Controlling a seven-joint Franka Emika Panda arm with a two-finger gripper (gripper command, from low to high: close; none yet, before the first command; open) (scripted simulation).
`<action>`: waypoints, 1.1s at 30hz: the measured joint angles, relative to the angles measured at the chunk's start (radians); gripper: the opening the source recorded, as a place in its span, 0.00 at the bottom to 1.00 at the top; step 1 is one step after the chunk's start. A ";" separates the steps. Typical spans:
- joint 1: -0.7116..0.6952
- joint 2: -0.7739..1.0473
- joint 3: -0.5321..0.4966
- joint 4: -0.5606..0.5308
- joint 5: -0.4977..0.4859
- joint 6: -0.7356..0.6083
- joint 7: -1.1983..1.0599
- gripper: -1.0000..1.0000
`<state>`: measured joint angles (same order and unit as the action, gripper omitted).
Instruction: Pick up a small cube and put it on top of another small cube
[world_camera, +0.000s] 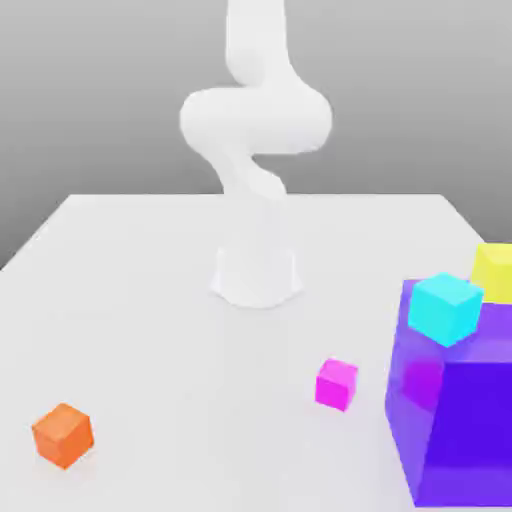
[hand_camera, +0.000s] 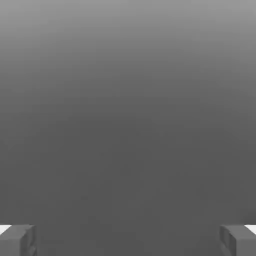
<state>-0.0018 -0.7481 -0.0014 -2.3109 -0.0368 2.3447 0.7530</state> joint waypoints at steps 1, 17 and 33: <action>0.008 0.033 0.002 -0.020 -0.014 0.027 -0.029 0.50; 0.271 0.553 0.000 -0.510 -0.035 0.452 -0.549 0.50; 0.368 0.987 -0.002 -0.592 -0.008 0.797 -0.666 0.00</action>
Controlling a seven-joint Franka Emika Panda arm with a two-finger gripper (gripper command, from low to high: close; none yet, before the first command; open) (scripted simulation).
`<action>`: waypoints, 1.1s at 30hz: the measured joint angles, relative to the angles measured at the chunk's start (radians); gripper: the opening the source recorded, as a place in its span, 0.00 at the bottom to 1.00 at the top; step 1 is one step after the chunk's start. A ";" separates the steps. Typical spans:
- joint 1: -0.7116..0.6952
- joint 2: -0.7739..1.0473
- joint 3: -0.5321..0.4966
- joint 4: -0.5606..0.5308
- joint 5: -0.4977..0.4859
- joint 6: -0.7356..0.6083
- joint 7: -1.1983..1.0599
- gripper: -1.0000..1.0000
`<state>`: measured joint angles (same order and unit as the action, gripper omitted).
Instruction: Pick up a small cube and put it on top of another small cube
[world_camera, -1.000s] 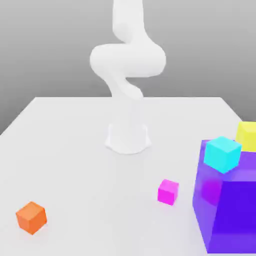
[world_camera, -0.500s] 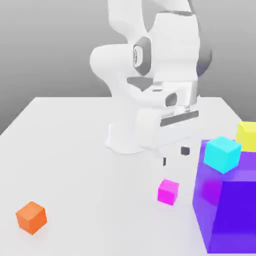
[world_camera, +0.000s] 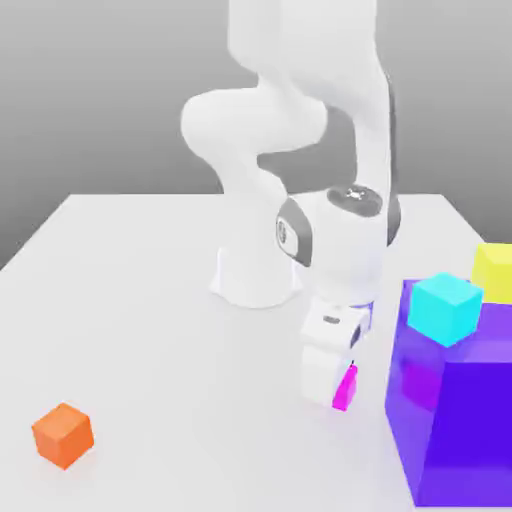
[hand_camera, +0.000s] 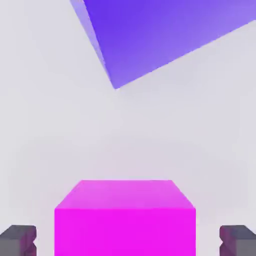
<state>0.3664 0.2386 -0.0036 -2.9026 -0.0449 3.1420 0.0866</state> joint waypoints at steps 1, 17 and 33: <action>0.000 0.000 0.000 0.000 -0.001 -0.001 0.001 0.00; -0.054 -0.299 -0.022 0.024 0.115 -0.245 0.033 0.00; -0.113 -0.409 -0.066 0.542 0.258 -0.722 0.207 0.00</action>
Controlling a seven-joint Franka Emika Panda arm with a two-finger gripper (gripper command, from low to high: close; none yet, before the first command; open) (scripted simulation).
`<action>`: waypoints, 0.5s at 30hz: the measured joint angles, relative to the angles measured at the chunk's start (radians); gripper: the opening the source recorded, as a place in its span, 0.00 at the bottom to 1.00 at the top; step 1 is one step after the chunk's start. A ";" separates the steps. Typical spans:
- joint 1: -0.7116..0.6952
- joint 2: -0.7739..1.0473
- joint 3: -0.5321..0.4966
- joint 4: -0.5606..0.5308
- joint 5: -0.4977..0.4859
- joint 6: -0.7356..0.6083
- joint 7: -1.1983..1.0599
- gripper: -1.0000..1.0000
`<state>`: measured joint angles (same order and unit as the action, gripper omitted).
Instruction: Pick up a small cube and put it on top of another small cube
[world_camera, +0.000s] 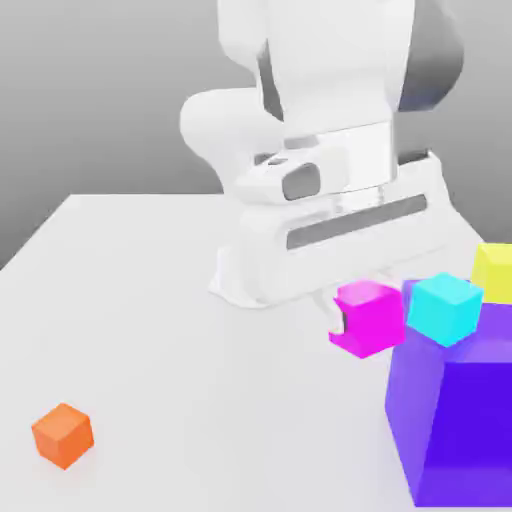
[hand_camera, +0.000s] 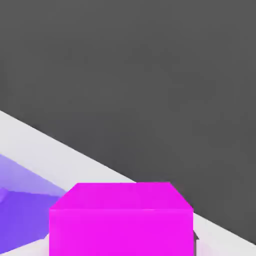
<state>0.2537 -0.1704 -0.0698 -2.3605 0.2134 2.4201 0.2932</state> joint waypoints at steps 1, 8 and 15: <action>0.004 -0.009 0.004 0.029 -0.004 -0.044 -0.001 0.00; 0.076 -0.064 0.080 0.137 -0.120 -0.349 -0.097 0.00; 0.113 -0.012 0.131 0.005 -0.193 -0.247 -0.163 1.00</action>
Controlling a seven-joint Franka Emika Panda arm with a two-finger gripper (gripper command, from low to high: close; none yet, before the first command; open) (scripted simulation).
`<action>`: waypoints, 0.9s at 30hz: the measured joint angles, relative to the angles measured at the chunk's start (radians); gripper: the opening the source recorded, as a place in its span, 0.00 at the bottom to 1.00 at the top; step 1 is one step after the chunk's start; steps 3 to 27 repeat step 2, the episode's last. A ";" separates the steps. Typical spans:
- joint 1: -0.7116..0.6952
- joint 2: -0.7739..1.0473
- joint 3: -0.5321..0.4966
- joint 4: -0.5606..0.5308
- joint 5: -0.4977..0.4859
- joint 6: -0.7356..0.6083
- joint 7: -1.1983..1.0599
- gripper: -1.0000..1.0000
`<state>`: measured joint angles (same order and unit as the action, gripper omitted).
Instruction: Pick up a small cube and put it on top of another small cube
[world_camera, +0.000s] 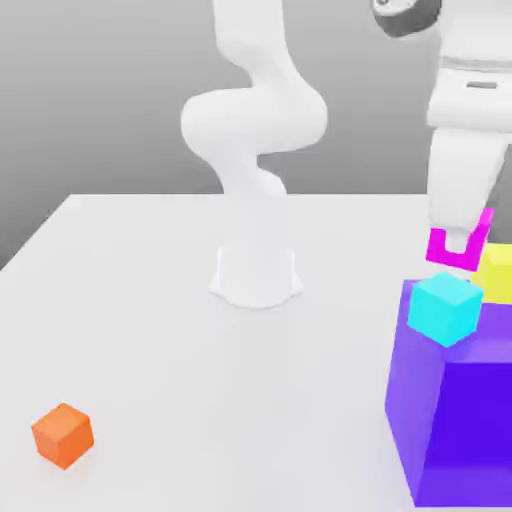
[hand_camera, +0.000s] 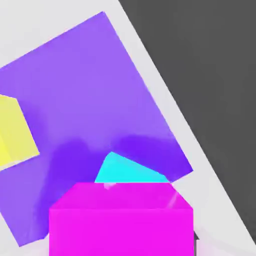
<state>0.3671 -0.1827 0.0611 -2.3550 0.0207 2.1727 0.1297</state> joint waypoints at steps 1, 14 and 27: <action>0.000 0.000 0.000 0.000 0.000 0.000 0.000 1.00; 0.000 0.000 0.000 0.000 0.000 0.000 0.000 1.00; 0.000 0.000 0.000 0.000 0.000 0.000 0.000 1.00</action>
